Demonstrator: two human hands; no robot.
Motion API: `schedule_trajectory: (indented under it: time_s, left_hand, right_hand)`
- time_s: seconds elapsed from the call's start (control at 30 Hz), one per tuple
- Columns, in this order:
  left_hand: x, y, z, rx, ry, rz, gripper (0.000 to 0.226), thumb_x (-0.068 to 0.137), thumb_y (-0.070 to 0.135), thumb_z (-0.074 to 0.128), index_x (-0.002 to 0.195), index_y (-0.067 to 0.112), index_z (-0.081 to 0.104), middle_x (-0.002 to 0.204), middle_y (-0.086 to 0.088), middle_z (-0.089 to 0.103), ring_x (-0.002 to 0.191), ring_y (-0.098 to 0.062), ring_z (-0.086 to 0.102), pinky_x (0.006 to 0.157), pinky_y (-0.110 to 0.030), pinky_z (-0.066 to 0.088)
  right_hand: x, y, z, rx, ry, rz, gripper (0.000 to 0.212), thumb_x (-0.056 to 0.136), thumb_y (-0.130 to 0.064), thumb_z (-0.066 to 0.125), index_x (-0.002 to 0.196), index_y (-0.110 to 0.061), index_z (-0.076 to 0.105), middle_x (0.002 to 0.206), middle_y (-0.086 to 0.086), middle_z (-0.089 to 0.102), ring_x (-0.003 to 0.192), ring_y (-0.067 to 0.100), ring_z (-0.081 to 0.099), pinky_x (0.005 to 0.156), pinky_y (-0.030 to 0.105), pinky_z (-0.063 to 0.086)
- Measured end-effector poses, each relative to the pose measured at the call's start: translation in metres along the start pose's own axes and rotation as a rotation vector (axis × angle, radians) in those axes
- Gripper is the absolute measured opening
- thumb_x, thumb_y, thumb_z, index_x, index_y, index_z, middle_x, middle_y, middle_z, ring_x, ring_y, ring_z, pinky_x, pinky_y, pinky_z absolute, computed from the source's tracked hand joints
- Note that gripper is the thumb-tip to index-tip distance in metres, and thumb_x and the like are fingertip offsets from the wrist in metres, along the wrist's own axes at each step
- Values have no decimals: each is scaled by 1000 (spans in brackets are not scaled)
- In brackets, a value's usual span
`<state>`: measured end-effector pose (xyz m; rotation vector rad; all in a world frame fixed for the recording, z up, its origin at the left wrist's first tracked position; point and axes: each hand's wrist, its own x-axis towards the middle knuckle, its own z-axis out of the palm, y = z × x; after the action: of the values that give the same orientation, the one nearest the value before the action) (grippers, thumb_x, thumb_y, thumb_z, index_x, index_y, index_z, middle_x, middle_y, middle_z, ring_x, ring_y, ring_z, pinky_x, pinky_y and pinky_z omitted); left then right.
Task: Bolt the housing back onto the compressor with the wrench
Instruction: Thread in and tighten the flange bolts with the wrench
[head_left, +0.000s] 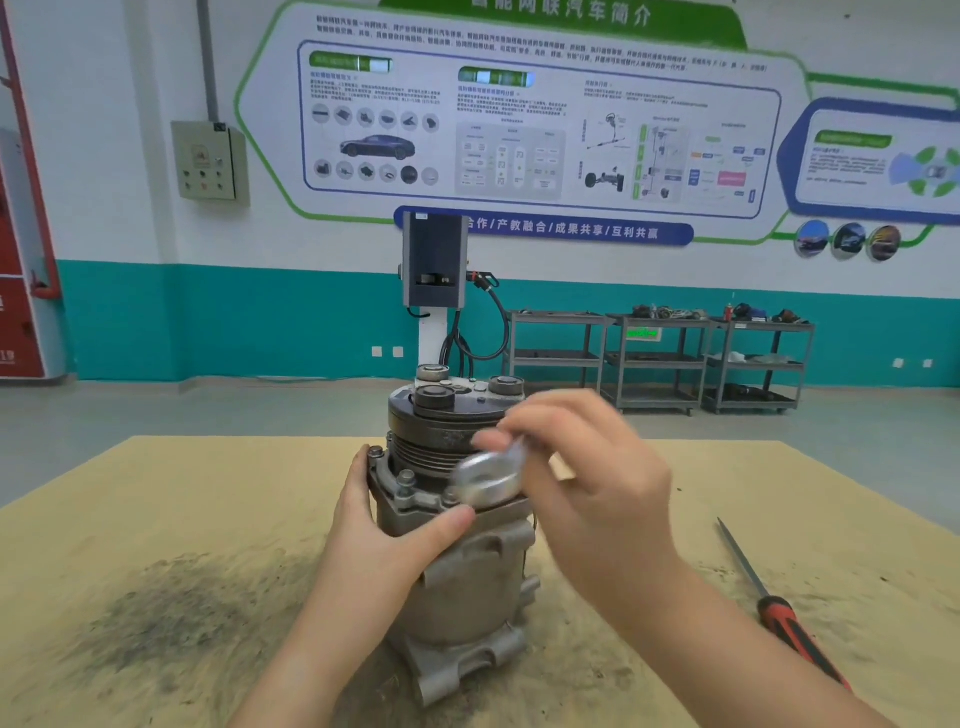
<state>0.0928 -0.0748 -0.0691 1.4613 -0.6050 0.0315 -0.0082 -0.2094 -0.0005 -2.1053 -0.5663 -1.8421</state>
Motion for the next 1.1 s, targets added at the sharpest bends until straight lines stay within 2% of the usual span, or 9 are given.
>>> schedule_trajectory:
  time_s: [0.07,0.13,0.33,0.63,0.73,0.87,0.93,1.0,1.1]
  left_hand:
    - [-5,3,0,-40,-19,4,106,39,68,80,135,49,40,115,39,60,113,-4,63,101,-39,50]
    - [-7,6,2,-49,-16,12,94,40,70,78,125,60,40,110,47,57,113,-2,62,100,-37,50]
    - [-14,10,4,-108,11,30,83,44,67,77,117,69,40,111,48,56,108,9,61,92,-26,50]
    - [-17,14,6,-66,16,71,61,53,60,77,100,77,41,103,54,54,97,25,56,74,-11,45]
    - [-18,14,5,-60,13,78,56,60,54,77,95,81,43,105,50,57,97,22,58,69,-7,48]
    - [-17,13,5,-74,9,80,65,56,67,84,106,73,43,107,50,56,99,23,56,72,-7,47]
    - [-17,15,6,-80,-7,80,57,60,62,85,94,81,44,103,52,56,96,24,56,65,-2,47]
    - [-16,15,7,-69,8,102,58,58,59,87,89,83,44,102,50,58,94,24,57,65,2,45]
    - [-11,11,8,-62,27,109,64,53,54,81,104,70,46,100,45,62,93,21,60,70,-3,46]
  right_hand:
    - [3,3,-11,129,96,129,7,94,-17,57,96,-19,63,81,-3,67,72,11,64,64,26,53]
    - [6,7,-17,399,191,438,12,99,-15,47,98,-27,49,75,-3,67,63,13,63,59,24,51]
    - [7,39,-20,991,426,1299,16,100,1,35,103,-11,46,56,7,62,44,16,47,45,23,40]
    - [-6,55,-13,1136,396,1428,15,98,-3,39,95,-12,51,61,8,62,47,17,49,44,25,41]
    - [-15,52,-9,924,422,1287,17,98,-3,40,92,-15,51,62,3,66,58,16,54,57,28,40]
    - [-31,31,2,595,448,639,12,98,-9,43,97,-20,48,74,-3,67,71,10,63,68,22,48]
    - [-33,27,1,456,289,298,5,99,-16,47,98,-19,50,81,-4,63,76,12,63,71,24,49]
    - [-31,23,-2,212,71,56,17,99,-22,51,91,-12,62,81,-3,63,71,19,59,65,31,48]
    - [-29,13,1,-44,-155,-134,14,88,-10,66,76,-5,71,75,2,67,61,25,53,56,38,44]
